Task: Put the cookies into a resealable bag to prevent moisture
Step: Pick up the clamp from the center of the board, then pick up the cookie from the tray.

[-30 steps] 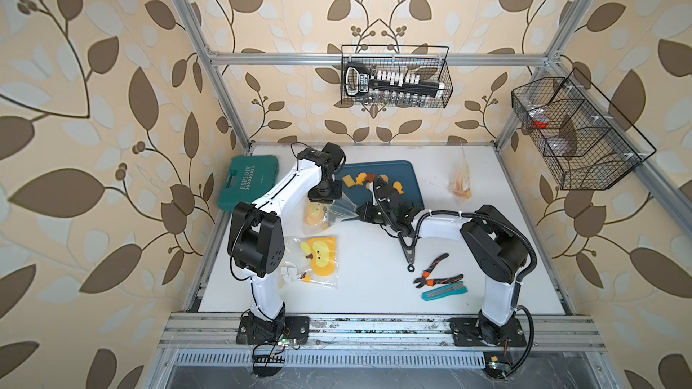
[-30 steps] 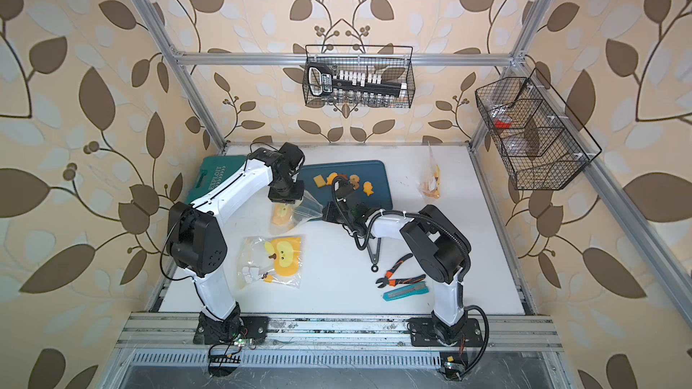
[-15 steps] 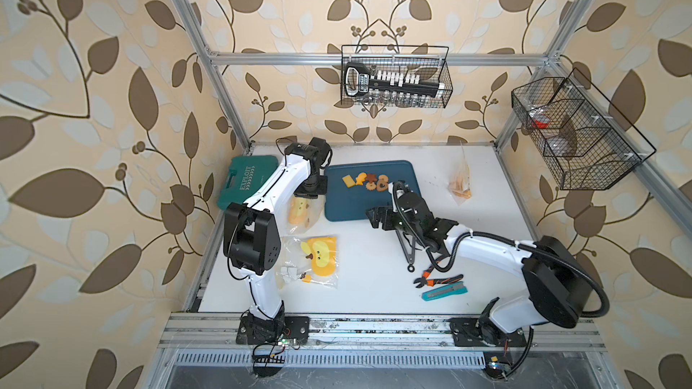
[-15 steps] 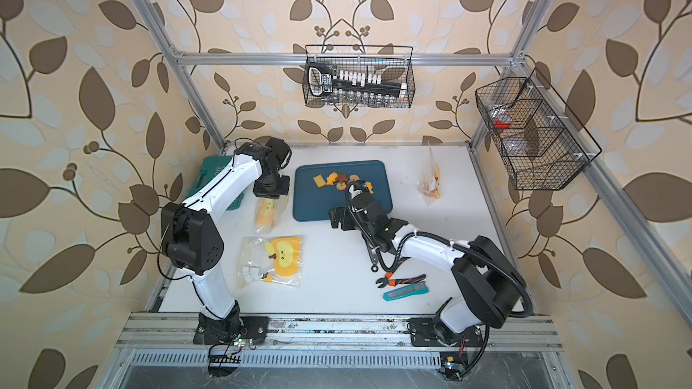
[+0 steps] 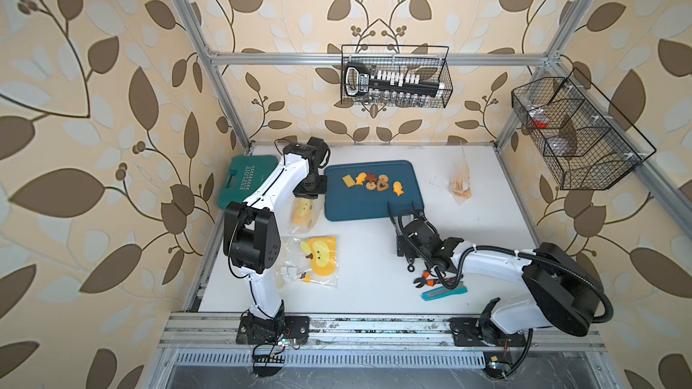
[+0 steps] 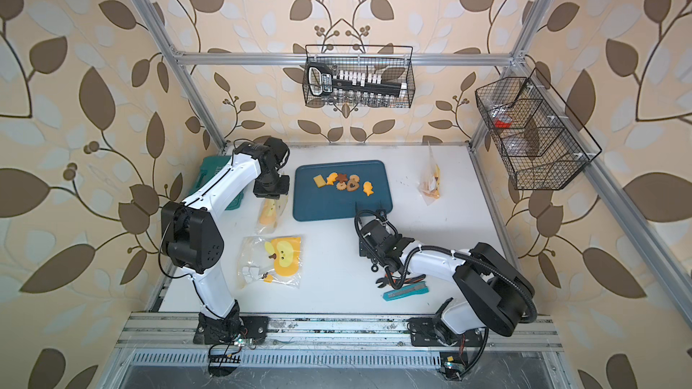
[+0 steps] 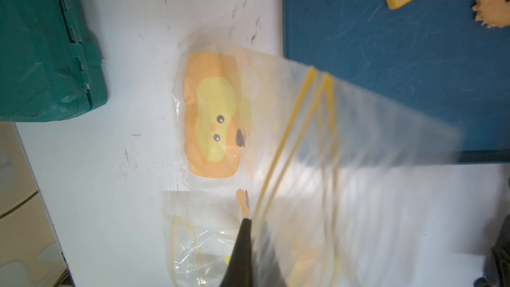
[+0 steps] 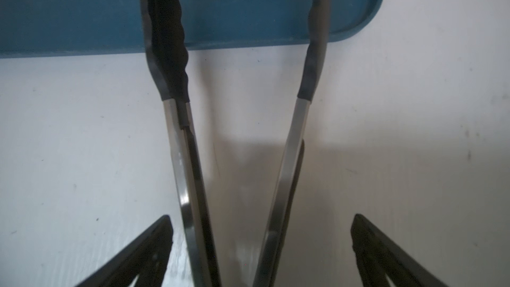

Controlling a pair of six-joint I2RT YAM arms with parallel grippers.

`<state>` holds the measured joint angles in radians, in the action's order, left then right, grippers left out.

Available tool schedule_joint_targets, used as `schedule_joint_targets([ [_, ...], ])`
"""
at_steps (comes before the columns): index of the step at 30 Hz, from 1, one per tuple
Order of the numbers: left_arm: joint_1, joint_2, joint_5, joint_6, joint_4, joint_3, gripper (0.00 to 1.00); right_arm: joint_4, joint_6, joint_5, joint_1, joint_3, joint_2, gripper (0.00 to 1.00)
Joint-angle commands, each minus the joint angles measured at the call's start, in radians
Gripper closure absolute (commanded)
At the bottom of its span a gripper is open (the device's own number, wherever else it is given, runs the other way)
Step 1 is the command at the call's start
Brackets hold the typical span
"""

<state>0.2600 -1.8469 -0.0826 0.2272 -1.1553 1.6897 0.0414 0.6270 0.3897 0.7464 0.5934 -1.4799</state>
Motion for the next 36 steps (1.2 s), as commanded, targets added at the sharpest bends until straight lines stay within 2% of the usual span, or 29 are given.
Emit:
schedule_joint_targets([
  [1,-0.013,-0.005,0.018,-0.021,-0.004,-0.002,1.00,-0.160,-0.031,0.054,0.007,-0.016,-0.050,0.00],
  [4,-0.015,-0.008,0.026,-0.022,0.002,-0.009,1.00,-0.229,-0.029,0.075,0.005,-0.025,-0.100,0.06],
  [7,-0.018,-0.011,0.031,-0.022,0.007,-0.015,1.00,-0.261,-0.035,0.078,0.007,-0.033,-0.119,0.17],
  [10,-0.021,-0.015,0.043,-0.022,0.010,-0.016,1.00,-0.267,-0.046,0.073,0.007,-0.054,-0.052,0.26],
  [13,-0.022,-0.018,0.053,-0.024,0.013,-0.019,1.00,-0.198,-0.082,0.066,0.000,-0.035,0.020,0.31],
  [17,-0.024,-0.018,0.068,-0.026,0.016,-0.021,1.00,-0.081,-0.143,-0.064,-0.064,0.027,0.092,0.31],
  [21,-0.024,-0.015,0.076,-0.026,0.020,-0.028,1.00,0.103,-0.205,-0.191,-0.161,0.157,0.087,0.32],
  [27,-0.025,-0.023,0.083,-0.030,0.018,-0.021,1.00,0.403,-0.315,-0.350,-0.279,0.424,-0.056,0.32],
  [36,-0.027,-0.023,0.089,-0.032,0.020,-0.027,1.00,0.529,-0.404,-0.372,-0.317,0.699,-0.299,0.39],
])
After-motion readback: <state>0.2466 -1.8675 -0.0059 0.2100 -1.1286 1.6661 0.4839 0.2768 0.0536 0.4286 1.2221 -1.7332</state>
